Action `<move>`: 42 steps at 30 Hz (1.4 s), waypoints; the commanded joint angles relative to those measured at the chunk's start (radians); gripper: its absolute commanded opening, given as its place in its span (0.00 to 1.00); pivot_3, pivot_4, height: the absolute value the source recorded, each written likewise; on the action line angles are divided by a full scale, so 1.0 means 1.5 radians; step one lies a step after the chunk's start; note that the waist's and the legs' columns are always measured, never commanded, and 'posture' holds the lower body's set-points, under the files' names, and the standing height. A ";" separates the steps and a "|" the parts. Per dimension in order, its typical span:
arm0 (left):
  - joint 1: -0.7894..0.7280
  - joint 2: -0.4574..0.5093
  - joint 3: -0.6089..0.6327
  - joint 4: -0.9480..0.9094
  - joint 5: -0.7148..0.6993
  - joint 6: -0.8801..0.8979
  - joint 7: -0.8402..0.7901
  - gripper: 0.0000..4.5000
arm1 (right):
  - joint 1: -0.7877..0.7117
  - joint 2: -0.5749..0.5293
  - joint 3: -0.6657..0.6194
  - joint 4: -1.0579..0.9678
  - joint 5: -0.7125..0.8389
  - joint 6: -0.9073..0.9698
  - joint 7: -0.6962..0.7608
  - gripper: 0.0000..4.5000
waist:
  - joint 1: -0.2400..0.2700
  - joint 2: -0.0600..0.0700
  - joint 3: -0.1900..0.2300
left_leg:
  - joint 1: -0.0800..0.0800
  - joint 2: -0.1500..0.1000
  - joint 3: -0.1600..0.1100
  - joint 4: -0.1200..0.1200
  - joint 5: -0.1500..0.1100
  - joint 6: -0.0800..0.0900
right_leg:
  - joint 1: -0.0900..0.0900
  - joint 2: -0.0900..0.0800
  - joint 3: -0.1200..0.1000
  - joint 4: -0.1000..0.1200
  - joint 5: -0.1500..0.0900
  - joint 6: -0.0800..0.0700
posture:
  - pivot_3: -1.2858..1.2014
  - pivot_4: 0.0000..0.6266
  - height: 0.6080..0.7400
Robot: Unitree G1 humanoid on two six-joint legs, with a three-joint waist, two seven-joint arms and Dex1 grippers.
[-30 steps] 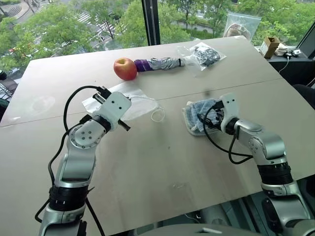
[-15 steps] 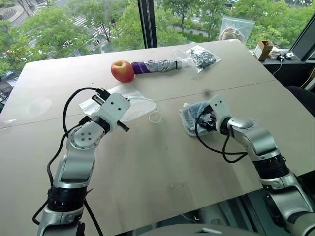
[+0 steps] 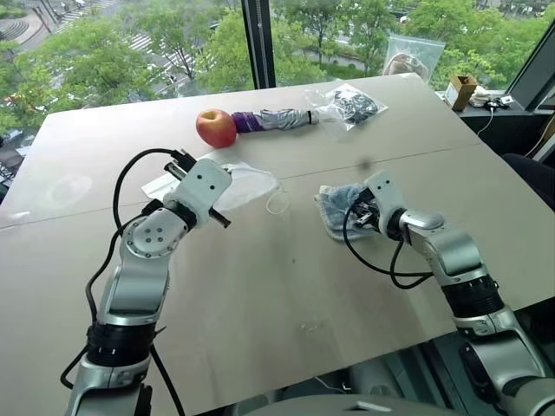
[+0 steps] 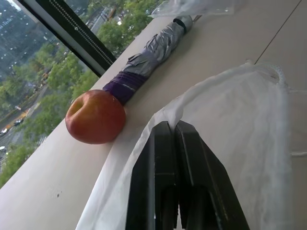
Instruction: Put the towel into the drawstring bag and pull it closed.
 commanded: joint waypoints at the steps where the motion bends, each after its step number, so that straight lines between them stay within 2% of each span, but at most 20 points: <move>1: -0.026 -0.003 0.008 -0.004 -0.013 0.002 0.006 0.00 | 0.014 0.004 0.014 -0.100 0.124 0.004 0.144 0.00 | -0.001 0.002 0.001 | -0.001 0.000 0.000 0.000 0.000 0.000 | -0.001 0.001 0.000 0.000 0.000 0.000 | 0.52 0.24 1.00; 4: -0.036 -0.011 0.014 0.000 -0.039 0.009 -0.003 0.00 | 0.018 -0.024 0.030 -0.156 0.157 -0.018 0.213 0.00 | 0.001 0.008 0.006 | -0.009 0.001 -0.001 0.000 0.000 0.000 | -0.008 0.002 -0.001 0.001 0.000 0.000 | 0.52 0.24 1.00; 9: -0.031 -0.045 0.048 -0.015 -0.149 0.033 -0.041 0.00 | 0.004 -0.012 0.045 -0.200 0.197 -0.012 0.229 0.00 | 0.006 0.008 0.007 | -0.013 0.000 -0.003 0.001 0.000 0.000 | -0.009 -0.002 -0.003 -0.002 0.000 0.000 | 0.52 0.24 1.00; 13: -0.022 -0.055 0.080 -0.040 -0.252 0.068 -0.081 0.00 | -0.029 0.026 0.054 -0.167 0.180 -0.034 0.201 0.00 | 0.005 0.008 0.007 | -0.017 -0.001 -0.003 0.002 0.000 0.000 | -0.013 -0.003 -0.003 -0.001 0.000 0.000 | 0.52 0.24 1.00; 17: -0.005 -0.029 0.072 -0.071 -0.308 0.080 -0.134 0.00 | -0.060 0.044 0.057 -0.111 0.150 -0.066 0.179 0.00 | 0.007 0.008 0.007 | -0.017 -0.001 -0.005 0.002 0.001 -0.002 | -0.013 -0.003 -0.005 -0.001 0.000 0.000 | 0.52 0.24 1.00; 21: 0.007 -0.020 0.069 -0.100 -0.363 0.099 -0.157 0.00 | -0.073 0.036 0.049 -0.071 0.141 -0.083 0.184 0.00 | 0.008 0.008 0.007 | -0.018 -0.001 -0.006 0.002 0.003 -0.005 | -0.013 -0.003 -0.006 -0.001 0.000 0.000 | 0.52 0.24 1.00; 26: 0.005 -0.032 0.069 -0.114 -0.402 0.121 -0.144 0.00 | -0.078 0.021 0.084 -0.049 0.106 -0.079 0.179 0.00 | 0.007 0.008 0.007 | -0.018 -0.002 -0.006 0.002 0.002 -0.004 | -0.013 -0.003 -0.006 -0.001 0.000 0.000 | 0.52 0.24 1.00; 28: 0.003 -0.038 0.071 -0.121 -0.420 0.133 -0.135 0.00 | -0.087 0.048 0.078 -0.032 0.103 -0.050 0.139 0.00 | 0.005 0.008 0.007 | -0.018 -0.002 -0.006 0.002 0.002 -0.004 | -0.013 -0.002 -0.006 0.000 0.000 0.000 | 0.52 0.24 1.00; 33: 0.022 -0.027 0.056 -0.132 -0.426 0.142 -0.128 0.00 | -0.094 0.220 -0.076 -0.002 0.185 0.009 -0.038 0.00 | 0.002 0.008 0.008 | -0.017 -0.001 -0.008 0.001 0.003 -0.005 | -0.014 -0.001 -0.006 0.001 0.000 -0.001 | 0.52 0.24 1.00; 37: 0.030 -0.018 0.043 -0.125 -0.415 0.136 -0.128 0.00 | -0.094 0.363 -0.217 -0.018 0.340 0.072 -0.162 0.00 | 0.008 0.009 0.008 | -0.018 -0.001 -0.009 0.001 0.005 -0.008 | -0.014 -0.001 -0.007 0.001 0.000 -0.001 | 0.52 0.24 1.00; 42: 0.020 -0.014 0.026 -0.112 -0.411 0.127 -0.129 0.00 | -0.117 0.452 -0.289 -0.003 0.495 0.066 -0.312 0.00 | 0.015 0.009 0.008 | -0.019 -0.005 -0.008 0.001 0.005 -0.008 | -0.013 -0.003 -0.007 0.000 0.000 -0.001 | 0.52 0.24 1.00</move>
